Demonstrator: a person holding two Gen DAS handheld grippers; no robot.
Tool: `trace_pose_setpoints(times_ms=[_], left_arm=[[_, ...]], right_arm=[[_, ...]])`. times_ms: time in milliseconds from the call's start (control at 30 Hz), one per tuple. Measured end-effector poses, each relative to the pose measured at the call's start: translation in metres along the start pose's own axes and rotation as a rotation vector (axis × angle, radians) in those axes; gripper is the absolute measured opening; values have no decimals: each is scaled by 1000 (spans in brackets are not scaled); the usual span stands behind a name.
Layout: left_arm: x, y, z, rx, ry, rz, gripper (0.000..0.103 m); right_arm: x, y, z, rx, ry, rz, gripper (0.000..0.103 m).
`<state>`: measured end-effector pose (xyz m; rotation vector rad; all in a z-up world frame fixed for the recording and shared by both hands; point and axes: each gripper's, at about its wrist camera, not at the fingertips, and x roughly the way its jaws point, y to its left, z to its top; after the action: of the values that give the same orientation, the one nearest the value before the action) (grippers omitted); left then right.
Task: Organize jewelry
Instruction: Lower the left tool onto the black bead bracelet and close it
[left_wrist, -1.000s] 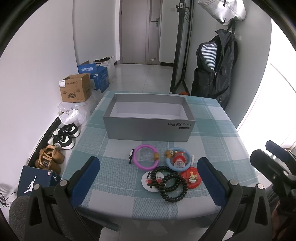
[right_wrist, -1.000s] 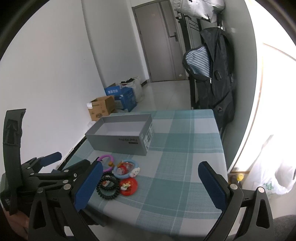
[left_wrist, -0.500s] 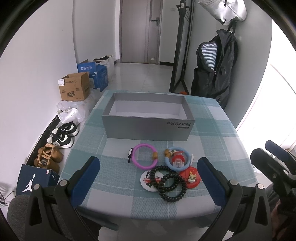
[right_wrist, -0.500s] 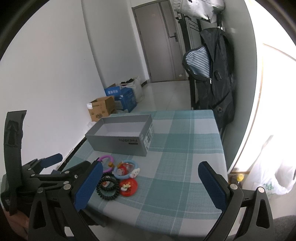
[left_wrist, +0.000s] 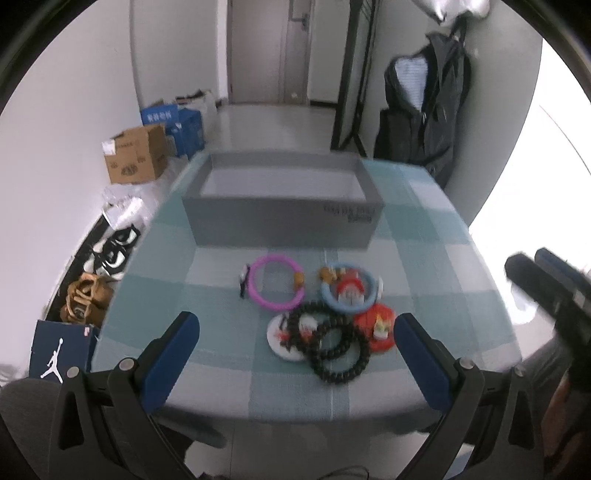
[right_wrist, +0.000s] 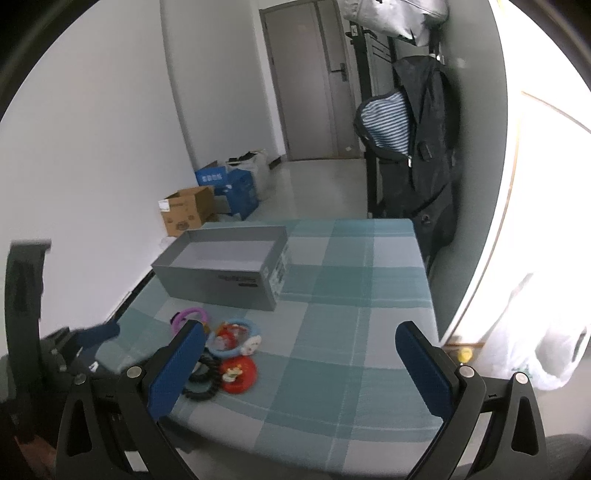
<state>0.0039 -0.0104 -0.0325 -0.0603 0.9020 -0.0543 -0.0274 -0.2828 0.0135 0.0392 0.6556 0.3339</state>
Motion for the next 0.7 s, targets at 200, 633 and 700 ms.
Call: trace_pose_setpoints(times_ms=[200,633,700], left_arm=[[7,-12,-12,92,71,2,102],[28,-20,-12,179,152,69,90],[28,-26,-13,220,146,92,90]], right_arm=[[5,-18,7,75,2,-23,103],[21,-34,12,148,40,-11,103],[21,-36,13,159,40,-7,103]])
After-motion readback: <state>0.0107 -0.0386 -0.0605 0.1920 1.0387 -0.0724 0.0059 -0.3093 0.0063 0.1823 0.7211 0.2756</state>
